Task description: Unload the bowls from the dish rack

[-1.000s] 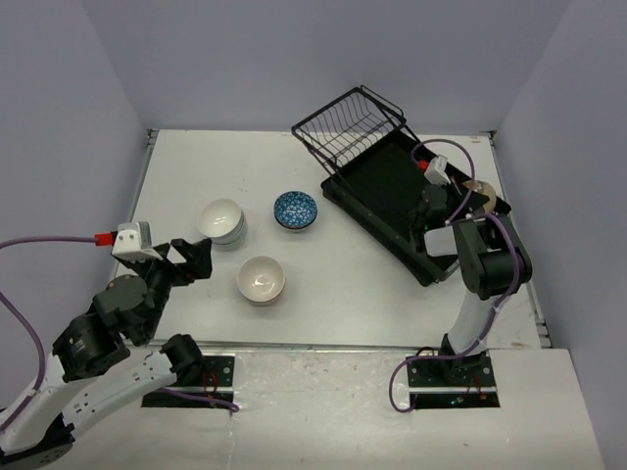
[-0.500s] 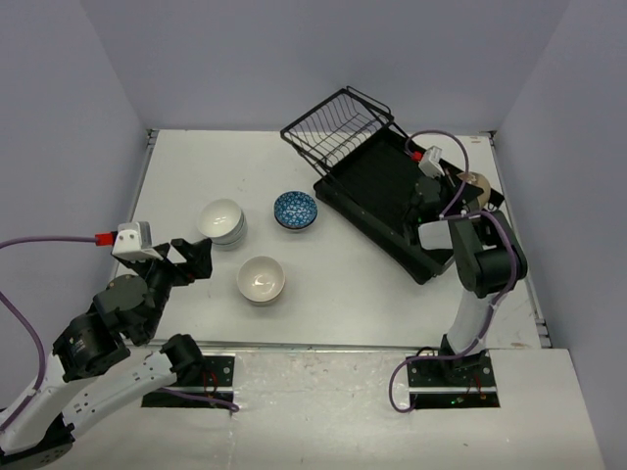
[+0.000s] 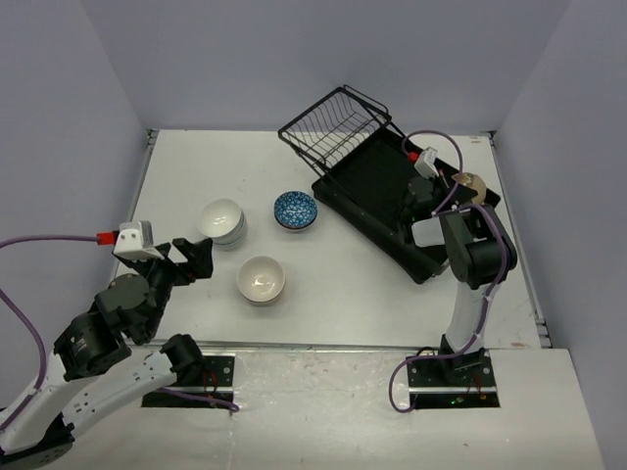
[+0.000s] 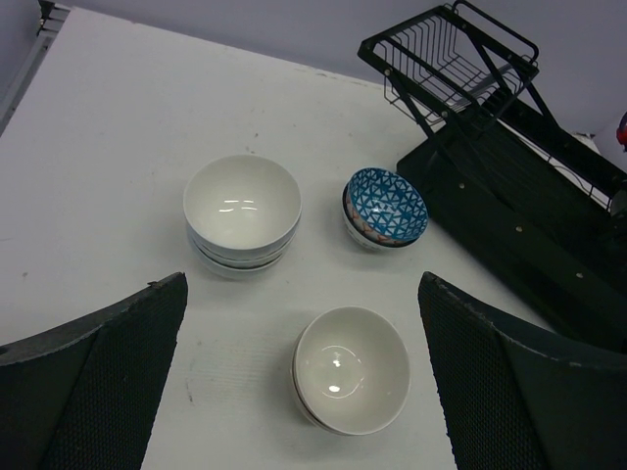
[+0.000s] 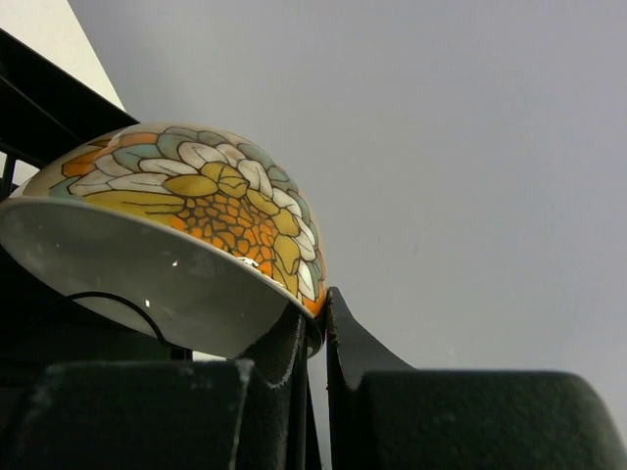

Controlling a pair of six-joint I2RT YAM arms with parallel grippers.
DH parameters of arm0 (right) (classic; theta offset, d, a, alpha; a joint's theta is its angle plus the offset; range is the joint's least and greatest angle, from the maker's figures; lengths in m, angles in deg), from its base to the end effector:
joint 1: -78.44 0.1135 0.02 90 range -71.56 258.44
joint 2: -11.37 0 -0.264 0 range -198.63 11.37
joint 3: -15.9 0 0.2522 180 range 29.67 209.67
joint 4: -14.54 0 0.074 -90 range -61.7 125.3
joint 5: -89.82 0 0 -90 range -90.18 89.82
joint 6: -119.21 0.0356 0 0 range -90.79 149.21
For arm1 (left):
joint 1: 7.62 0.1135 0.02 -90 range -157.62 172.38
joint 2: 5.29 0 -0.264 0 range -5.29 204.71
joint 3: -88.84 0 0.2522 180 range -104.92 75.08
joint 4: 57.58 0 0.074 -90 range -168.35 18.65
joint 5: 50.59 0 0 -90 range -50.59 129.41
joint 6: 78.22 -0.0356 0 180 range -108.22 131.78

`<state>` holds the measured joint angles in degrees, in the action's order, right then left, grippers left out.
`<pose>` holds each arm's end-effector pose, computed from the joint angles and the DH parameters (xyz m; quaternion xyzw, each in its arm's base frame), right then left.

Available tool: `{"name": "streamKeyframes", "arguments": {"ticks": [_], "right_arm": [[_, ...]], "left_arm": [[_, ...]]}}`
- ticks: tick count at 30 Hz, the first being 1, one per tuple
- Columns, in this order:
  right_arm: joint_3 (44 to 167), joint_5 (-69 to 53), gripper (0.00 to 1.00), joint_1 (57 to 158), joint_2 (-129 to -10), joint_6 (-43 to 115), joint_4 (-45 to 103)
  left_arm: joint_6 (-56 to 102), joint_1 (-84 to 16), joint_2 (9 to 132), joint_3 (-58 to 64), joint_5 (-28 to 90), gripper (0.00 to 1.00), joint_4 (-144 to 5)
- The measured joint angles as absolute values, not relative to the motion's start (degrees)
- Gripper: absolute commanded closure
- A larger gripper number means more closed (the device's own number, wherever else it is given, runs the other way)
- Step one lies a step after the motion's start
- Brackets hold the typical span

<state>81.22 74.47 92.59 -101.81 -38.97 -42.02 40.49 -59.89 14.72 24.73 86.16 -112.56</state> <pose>0.3726 0.0585 0.1818 0.0053 0.6928 -0.6259 0.3581 0.0509 -0.0234 0.3608 -0.1029 0.7444 -0.1470 0.6432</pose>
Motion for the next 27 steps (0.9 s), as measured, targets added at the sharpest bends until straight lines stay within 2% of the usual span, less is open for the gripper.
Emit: {"name": "streamKeyframes", "arguments": {"ticks": [9, 27], "right_arm": [[84.67, 72.18, 1.00, 93.14, -105.66, -46.71, -43.97], [82.35, 60.86, 1.00, 94.53, -106.34, -58.82, -47.44]], "left_arm": [[40.49, -59.89, 15.12, 24.73, 86.16, 0.00, -112.56], [40.49, -59.89, 16.52, 24.76, 86.18, 0.00, -112.56]]}}
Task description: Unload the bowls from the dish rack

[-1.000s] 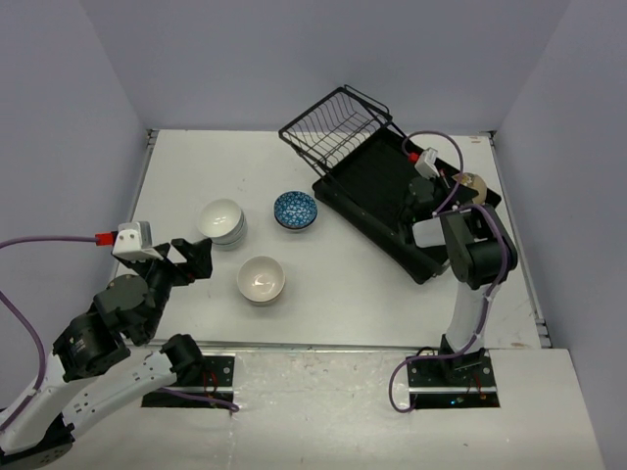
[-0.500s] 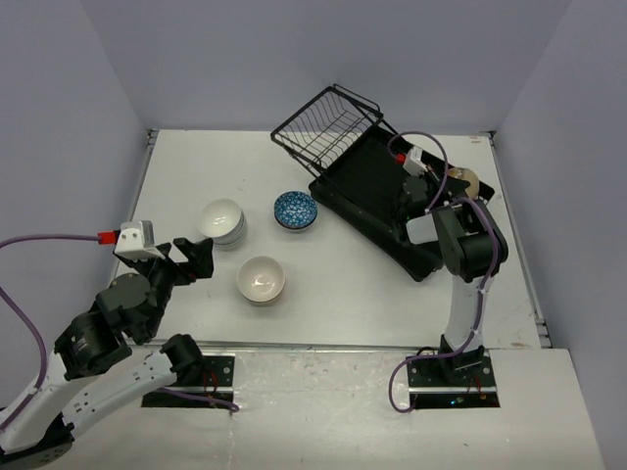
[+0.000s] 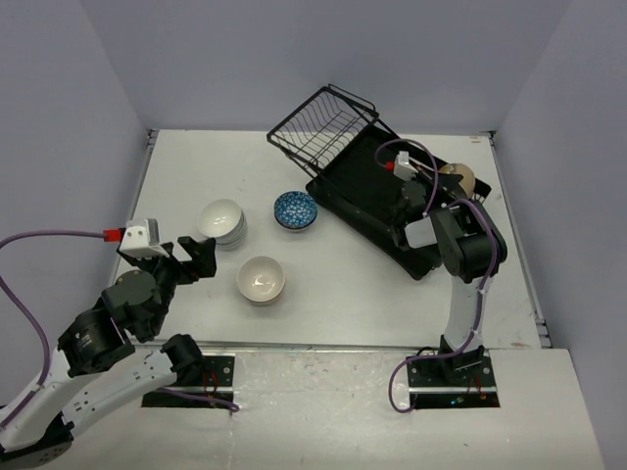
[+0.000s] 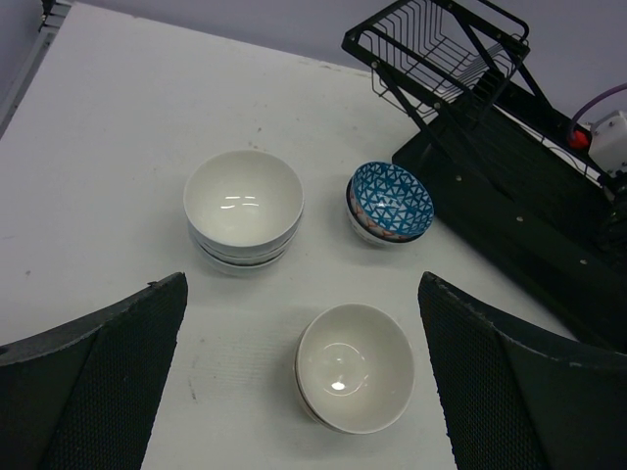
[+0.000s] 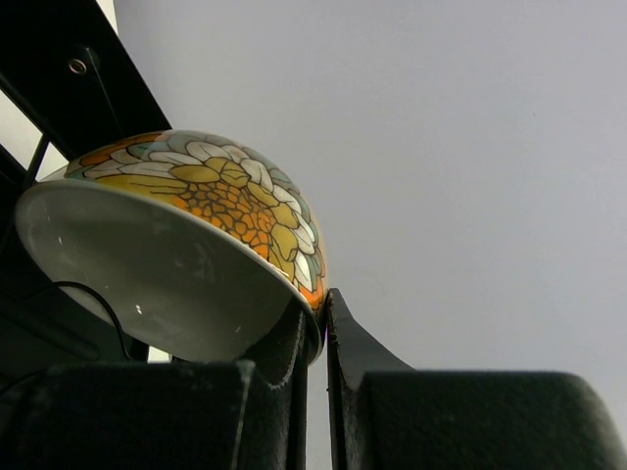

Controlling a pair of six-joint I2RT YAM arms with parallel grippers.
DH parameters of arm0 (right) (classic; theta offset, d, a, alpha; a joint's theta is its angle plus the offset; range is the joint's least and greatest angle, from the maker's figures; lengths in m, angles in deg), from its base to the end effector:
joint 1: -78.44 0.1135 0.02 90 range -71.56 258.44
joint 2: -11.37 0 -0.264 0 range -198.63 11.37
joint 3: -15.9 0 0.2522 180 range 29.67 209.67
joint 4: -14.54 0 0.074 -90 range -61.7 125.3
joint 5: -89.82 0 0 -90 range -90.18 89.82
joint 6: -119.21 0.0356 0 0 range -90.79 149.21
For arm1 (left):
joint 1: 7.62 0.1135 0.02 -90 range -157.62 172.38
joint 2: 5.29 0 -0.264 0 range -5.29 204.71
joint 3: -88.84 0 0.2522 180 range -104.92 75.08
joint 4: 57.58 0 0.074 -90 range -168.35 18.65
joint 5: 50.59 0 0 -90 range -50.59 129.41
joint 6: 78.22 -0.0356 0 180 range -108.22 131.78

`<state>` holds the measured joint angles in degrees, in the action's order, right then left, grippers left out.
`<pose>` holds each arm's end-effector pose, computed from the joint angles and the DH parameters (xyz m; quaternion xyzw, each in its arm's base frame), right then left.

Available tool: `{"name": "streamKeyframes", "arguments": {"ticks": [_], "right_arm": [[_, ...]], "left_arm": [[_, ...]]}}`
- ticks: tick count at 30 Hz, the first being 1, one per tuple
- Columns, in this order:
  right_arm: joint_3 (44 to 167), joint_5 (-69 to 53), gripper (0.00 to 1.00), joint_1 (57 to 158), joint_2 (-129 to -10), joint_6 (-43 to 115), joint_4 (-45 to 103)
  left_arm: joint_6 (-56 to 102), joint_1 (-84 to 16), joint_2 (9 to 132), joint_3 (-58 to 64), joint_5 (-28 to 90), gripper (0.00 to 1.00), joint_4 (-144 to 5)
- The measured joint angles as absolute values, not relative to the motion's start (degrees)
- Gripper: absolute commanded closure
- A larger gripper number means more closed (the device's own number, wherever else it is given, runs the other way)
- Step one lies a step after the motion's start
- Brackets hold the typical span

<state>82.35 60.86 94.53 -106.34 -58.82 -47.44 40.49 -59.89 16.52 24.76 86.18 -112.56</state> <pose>0.3836 0.0782 0.1675 -0.1930 0.6463 -0.6518 0.3466 0.0557 -0.0296 0.3596 -0.0963 0.7524 -0.1364 0.6372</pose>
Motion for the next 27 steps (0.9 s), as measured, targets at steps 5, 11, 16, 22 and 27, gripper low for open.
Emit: {"name": "streamKeyframes", "arguments": {"ticks": [5, 11, 16, 22, 27], "right_arm": [[82.00, 59.68, 1.00, 94.62, -106.31, -59.26, -47.53], [82.02, 57.86, 1.00, 94.62, -106.31, -61.88, -47.60], [82.05, 57.34, 1.00, 94.64, -106.07, -63.43, -47.42], [81.81, 56.35, 1.00, 94.80, -105.05, -63.69, -45.94], [81.41, 52.46, 1.00, 95.30, -103.78, -63.80, -45.41]], "left_arm": [[40.49, -59.89, 16.52, 24.73, 86.20, 0.00, -112.56], [40.49, -59.89, 17.00, 24.73, 86.20, 0.00, -112.56], [40.49, -59.89, 17.50, 24.76, 86.20, 0.00, -112.56], [40.49, -59.76, 18.09, 24.76, 86.18, 0.00, -112.56], [40.49, -59.46, 18.33, 24.76, 86.18, 0.00, -112.56]]}}
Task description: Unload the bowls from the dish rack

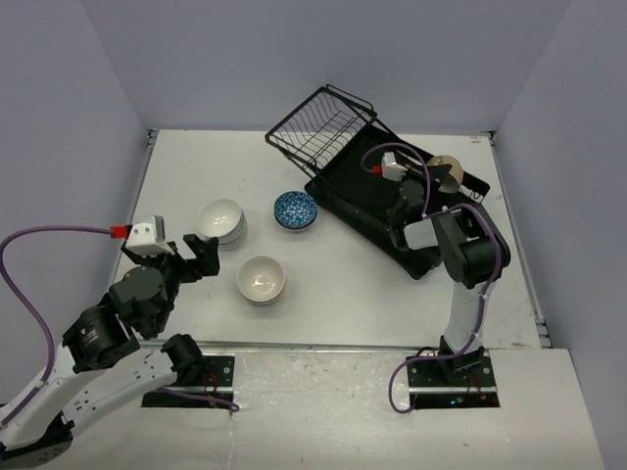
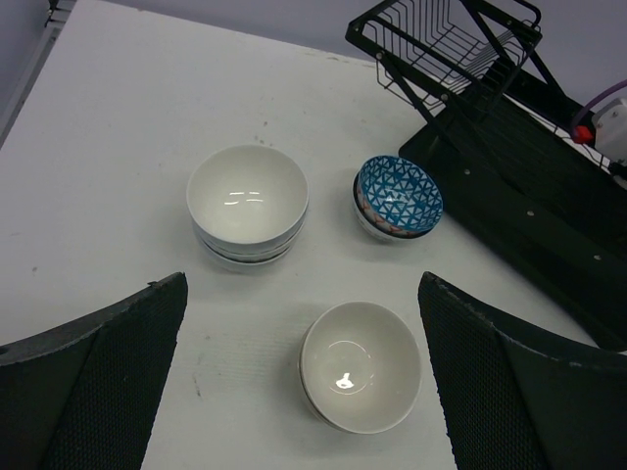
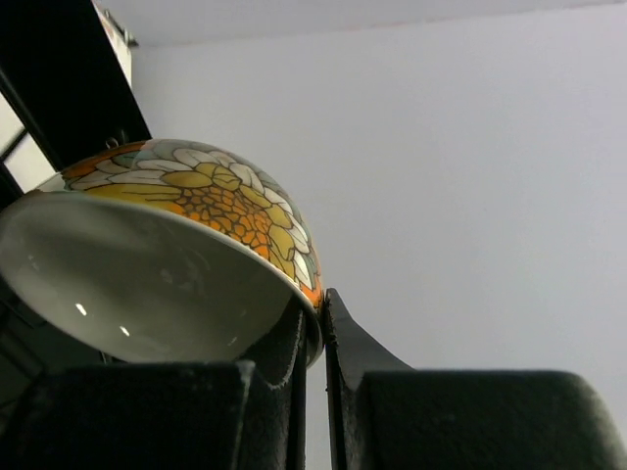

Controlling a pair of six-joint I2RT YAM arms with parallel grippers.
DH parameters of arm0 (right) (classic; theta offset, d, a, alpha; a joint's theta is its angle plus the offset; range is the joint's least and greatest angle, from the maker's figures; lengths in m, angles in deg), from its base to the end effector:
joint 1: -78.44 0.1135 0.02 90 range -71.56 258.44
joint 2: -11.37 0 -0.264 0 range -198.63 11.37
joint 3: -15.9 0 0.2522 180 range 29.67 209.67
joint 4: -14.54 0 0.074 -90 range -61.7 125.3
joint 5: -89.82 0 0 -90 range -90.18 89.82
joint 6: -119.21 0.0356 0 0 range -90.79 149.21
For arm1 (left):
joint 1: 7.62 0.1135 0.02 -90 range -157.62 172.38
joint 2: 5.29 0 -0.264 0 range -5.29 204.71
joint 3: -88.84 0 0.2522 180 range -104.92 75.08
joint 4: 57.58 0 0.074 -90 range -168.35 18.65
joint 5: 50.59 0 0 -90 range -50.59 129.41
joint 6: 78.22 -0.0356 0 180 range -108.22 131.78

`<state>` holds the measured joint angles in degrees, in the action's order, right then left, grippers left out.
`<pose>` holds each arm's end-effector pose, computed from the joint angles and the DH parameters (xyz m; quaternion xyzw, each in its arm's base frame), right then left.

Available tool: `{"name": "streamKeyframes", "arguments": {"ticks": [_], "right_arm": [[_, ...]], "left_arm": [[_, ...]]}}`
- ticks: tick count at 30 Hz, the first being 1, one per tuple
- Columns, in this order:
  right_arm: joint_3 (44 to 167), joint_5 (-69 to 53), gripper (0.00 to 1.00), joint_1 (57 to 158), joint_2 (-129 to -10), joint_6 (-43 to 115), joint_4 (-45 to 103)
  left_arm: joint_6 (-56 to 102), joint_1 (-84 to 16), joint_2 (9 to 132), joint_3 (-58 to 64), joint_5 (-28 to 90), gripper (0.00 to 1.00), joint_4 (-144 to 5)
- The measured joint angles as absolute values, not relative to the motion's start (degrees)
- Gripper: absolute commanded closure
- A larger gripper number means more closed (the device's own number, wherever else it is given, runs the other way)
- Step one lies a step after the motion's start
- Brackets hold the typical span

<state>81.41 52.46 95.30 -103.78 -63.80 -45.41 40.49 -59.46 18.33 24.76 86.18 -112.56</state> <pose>0.3810 0.0859 0.1774 -0.2745 0.6086 -0.6480 0.3666 0.0607 -0.0353 0.3583 -0.0925 0.7598 -0.1237 0.6315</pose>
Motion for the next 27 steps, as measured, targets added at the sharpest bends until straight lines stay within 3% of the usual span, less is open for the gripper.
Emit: {"name": "streamKeyframes", "arguments": {"ticks": [15, 22, 27], "right_arm": [[78.40, 47.57, 1.00, 97.77, -97.90, -59.50, -43.38], [75.53, 50.26, 1.00, 97.79, -84.19, -49.29, -42.05], [75.86, 51.55, 1.00, 97.77, -70.45, -29.90, -31.23]], "left_arm": [[40.47, -58.71, 18.99, 24.73, 86.16, 0.00, -112.56], [40.49, -57.64, 19.38, 24.76, 86.16, 0.00, -112.56], [40.49, -56.75, 19.51, 24.76, 86.20, 0.00, -112.56]]}}
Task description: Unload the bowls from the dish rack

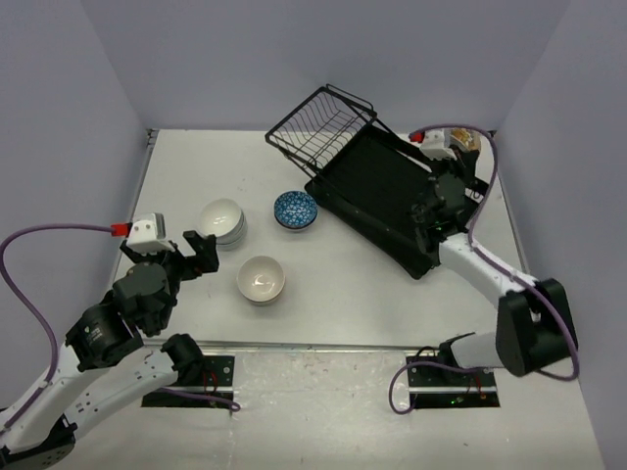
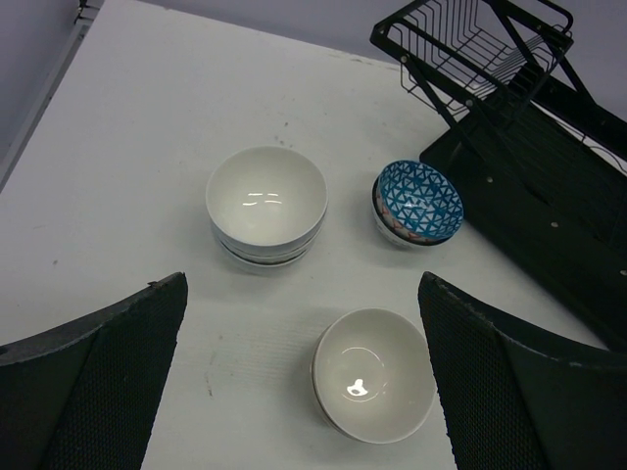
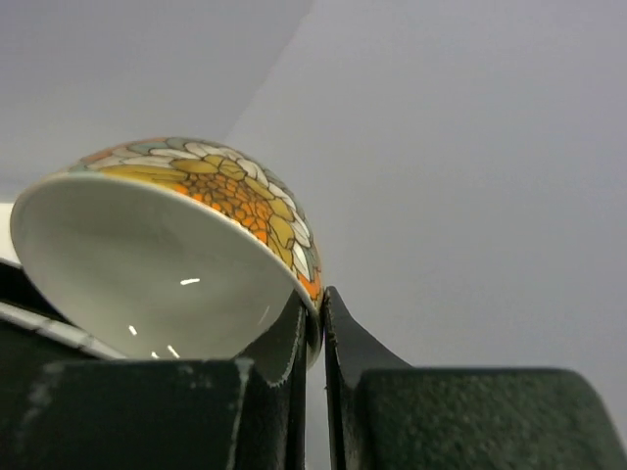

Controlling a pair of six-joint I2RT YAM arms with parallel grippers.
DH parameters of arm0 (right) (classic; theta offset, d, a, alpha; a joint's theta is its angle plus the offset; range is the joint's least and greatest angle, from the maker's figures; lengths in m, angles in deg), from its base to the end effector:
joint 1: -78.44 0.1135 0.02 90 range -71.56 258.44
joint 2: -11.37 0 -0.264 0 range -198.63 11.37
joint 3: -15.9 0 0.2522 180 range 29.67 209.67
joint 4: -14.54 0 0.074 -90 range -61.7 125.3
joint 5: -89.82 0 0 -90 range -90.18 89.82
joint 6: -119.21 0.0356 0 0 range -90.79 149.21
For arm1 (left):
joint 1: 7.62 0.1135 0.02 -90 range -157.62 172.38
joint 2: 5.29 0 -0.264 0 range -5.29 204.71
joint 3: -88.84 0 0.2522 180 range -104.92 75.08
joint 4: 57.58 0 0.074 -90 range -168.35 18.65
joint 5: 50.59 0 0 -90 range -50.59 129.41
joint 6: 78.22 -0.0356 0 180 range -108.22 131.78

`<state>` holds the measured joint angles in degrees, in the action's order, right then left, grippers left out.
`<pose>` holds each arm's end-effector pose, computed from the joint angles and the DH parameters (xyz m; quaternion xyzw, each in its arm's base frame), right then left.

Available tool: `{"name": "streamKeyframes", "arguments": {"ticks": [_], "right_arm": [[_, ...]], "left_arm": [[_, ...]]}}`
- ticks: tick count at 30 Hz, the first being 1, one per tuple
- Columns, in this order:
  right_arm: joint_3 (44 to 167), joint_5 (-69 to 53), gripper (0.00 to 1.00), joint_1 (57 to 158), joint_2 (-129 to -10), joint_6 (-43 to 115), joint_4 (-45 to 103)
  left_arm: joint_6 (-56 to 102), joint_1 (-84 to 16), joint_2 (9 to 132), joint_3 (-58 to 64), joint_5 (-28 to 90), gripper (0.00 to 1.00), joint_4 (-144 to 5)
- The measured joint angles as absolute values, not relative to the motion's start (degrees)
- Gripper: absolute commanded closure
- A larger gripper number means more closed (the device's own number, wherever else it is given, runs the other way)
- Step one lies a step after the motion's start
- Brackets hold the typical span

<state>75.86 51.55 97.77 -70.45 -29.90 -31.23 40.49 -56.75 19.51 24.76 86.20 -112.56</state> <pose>0.2964 0.0744 0.3198 -0.0269 0.6114 -0.4803 0.6283 0.0656 -0.0362 0.3573 -0.1063 0.7625 -0.1020 0.6301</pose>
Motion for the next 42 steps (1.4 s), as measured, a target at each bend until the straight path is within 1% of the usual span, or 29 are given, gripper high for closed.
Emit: {"name": "streamKeyframes", "arguments": {"ticks": [4, 8, 13, 17, 19, 23, 26, 30, 38, 42], "right_arm": [[82.05, 45.10, 1.00, 97.24, -57.92, -2.41, -1.37], [89.19, 33.67, 1.00, 97.70, -51.76, 17.00, 19.02], [90.90, 15.74, 1.00, 99.87, -49.68, 33.81, 31.44], [90.64, 3.00, 1.00, 104.00, -52.28, 43.36, 36.14], [90.99, -0.84, 1.00, 107.65, -55.13, 46.18, 37.32], [95.64, -7.10, 1.00, 116.54, -64.48, 48.63, 41.67], [102.61, -10.24, 1.00, 121.53, -72.55, 48.43, 48.09], [111.53, -10.44, 1.00, 126.42, -82.36, 46.64, 53.29], [122.63, -9.76, 1.00, 131.01, -94.58, 42.81, 64.51], [125.54, -8.65, 1.00, 131.54, -97.20, 41.70, 66.43]], "left_arm": [[40.51, -55.41, 19.51, 24.76, 86.37, 0.00, -112.53], [40.56, -51.52, 19.45, 24.80, 86.37, 0.00, -112.34], [40.43, -44.62, 18.83, 25.94, 84.67, 0.00, -110.92], [40.05, -41.36, 18.86, 26.59, 82.77, 0.00, -109.93], [40.05, -40.77, 18.94, 26.72, 82.09, 0.00, -109.61], [40.03, -40.11, 19.07, 27.10, 81.35, 0.00, -109.28], [40.03, -39.87, 19.05, 27.20, 81.13, 0.00, -109.23], [40.05, -39.87, 18.86, 27.23, 81.06, 0.00, -109.17], [40.03, -39.81, 18.86, 27.47, 80.30, 0.00, -109.15], [40.03, -39.74, 18.86, 27.75, 80.14, 0.00, -109.17]]}}
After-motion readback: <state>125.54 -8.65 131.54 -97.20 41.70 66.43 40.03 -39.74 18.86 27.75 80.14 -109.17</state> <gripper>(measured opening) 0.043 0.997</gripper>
